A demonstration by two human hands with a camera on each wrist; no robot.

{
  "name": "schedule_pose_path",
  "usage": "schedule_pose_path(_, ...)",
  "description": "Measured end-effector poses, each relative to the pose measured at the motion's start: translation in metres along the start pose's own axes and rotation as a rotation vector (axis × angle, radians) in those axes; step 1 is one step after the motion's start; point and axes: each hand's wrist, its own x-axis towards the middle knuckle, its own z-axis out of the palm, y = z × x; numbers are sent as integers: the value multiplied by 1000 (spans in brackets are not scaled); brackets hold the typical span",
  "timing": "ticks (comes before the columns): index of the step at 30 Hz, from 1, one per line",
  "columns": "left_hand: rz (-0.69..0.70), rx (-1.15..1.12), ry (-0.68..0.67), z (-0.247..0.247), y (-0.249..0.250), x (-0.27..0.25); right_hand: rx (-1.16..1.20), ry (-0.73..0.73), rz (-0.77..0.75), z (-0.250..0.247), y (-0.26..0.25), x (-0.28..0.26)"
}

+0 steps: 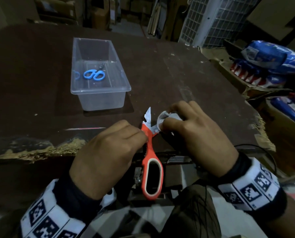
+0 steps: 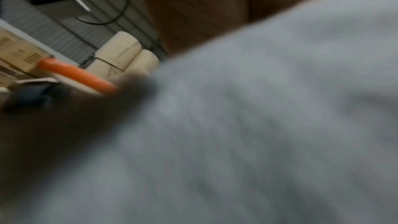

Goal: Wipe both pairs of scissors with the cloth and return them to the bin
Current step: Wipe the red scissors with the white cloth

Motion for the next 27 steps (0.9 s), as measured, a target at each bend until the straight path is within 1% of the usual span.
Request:
schedule_pose_path(2,6,-6,6,-1,-1,0,-91,-16,43,3,14,0)
schedule_pose_path(4,6,-9,8,-3,-1,-1,-119,-31,97,6,25,-1)
schedule_pose_path(5,7,-10,12,-5,-1,-1,-118,-21,113,5,29,-1)
schedule_pose_path(7,11,-12,10,-6,-1,-1,-66,47,126,1,29,0)
schedule_pose_path(9,6,-8,11,-7,0,0,47,111,67,-7,16,2)
schedule_pose_path(11,5,0,4,-7,0,0,85,67,-41,-9,-3,3)
schedule_pose_path(12,7,-1,-3,-7,0,0,77,26,-67,-7,-11,3)
schedule_pose_path(13,7,-4,-9,-7,0,0,69,-2,-61,-4,-15,3)
schedule_pose_path(17,1,-5,-14,-6,0,0,-8,-7,26,1,-9,5)
schedule_pose_path(20,4,-12,1,-6,-1,1,-87,-3,69,6,8,6)
schedule_pose_path(23,0,-40,-2,-7,-1,0,-161,-28,163,10,24,5)
schedule_pose_path(25,-3,-68,11,-8,-3,1,-158,-32,189,7,25,7)
schedule_pose_path(27,-3,-75,6,-7,-5,1,-61,32,187,-1,18,6)
